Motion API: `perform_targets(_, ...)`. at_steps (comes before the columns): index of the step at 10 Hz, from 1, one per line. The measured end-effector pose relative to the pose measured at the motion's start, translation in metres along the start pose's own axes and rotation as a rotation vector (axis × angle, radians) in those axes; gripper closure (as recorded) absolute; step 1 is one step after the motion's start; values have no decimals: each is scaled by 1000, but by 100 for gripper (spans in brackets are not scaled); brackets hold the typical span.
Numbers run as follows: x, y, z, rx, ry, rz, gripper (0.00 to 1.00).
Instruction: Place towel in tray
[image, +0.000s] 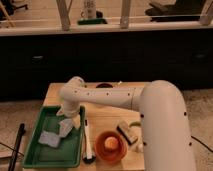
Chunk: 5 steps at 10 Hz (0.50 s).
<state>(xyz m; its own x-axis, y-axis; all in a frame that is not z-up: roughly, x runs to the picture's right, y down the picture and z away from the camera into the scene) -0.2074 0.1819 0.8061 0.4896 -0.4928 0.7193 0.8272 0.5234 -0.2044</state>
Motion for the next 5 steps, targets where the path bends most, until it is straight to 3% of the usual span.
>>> perform_targets(5, 0, -1, -1, 1, 1, 0, 20)
